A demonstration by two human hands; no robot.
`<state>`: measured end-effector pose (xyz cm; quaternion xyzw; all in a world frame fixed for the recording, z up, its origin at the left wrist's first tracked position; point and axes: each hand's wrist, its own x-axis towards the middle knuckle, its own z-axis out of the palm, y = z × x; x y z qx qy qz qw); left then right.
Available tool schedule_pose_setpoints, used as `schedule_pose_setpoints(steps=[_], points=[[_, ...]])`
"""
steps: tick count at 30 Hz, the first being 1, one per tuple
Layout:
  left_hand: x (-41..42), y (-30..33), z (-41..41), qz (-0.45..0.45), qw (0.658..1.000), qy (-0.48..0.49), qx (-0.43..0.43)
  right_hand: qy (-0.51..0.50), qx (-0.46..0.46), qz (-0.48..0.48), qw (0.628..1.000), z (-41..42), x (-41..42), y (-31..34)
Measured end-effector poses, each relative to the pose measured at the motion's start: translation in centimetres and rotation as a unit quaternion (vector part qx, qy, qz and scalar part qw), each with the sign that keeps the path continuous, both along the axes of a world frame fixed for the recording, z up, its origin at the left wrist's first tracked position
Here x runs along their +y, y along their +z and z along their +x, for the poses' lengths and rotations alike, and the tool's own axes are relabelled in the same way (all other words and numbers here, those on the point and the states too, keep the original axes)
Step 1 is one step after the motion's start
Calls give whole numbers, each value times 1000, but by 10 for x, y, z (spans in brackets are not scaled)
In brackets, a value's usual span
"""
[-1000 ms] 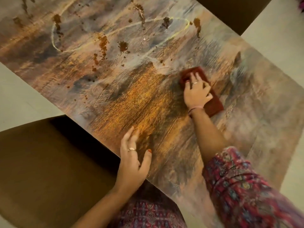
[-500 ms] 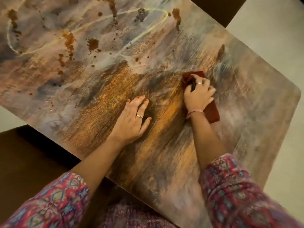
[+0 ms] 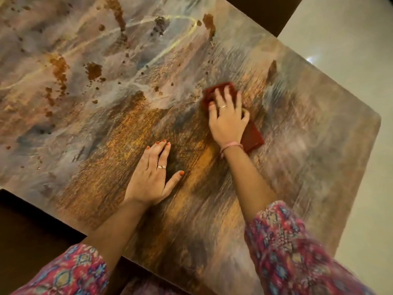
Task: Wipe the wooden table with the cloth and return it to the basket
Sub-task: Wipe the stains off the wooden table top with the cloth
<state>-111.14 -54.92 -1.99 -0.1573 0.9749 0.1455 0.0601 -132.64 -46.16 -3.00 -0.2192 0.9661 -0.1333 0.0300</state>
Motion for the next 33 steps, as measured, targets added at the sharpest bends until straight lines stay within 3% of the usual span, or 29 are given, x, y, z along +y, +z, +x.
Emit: schedule_pose_setpoints(steps=[3,5,7,9,12,14,16,19,22,24,27,31,33], points=[[0,-2,-1,-3,1000,0,-4,263,3,17,965,67,28,-1],[-1,-3,-1,-4,1000,-1,-6,330,0,27,944,46,62,3],[-1,-3,-2,-8,1000,-6,-15,220,-7,20,975,-14,83,7],[-1,-3,-2,-14,1000,-9,-21,36,-38,0,999,-77,91,12],[0,-3,-2,-19,999,-9,-26,-148,-58,-52,986,-99,71,17],[-1,-2,-3,-14,999,-6,-31,-124,-49,-64,989,-60,52,12],[0,-2,-4,-14,999,-5,-31,10,-24,-59,998,11,48,6],[1,-1,-3,-10,1000,-1,-25,207,-37,-6,978,94,82,4],[0,0,-3,-4,1000,0,-26,265,-63,5,962,80,116,6],[0,2,-3,-3,1000,-2,-30,223,-51,-15,973,32,109,8],[-1,2,-3,-4,1000,-4,-26,52,-38,-30,997,-64,71,12],[-2,1,-2,1,1000,-3,-24,-182,-58,-48,980,-132,9,17],[-3,-1,-1,8,1000,-1,-30,-97,-27,-19,995,-99,-24,13]])
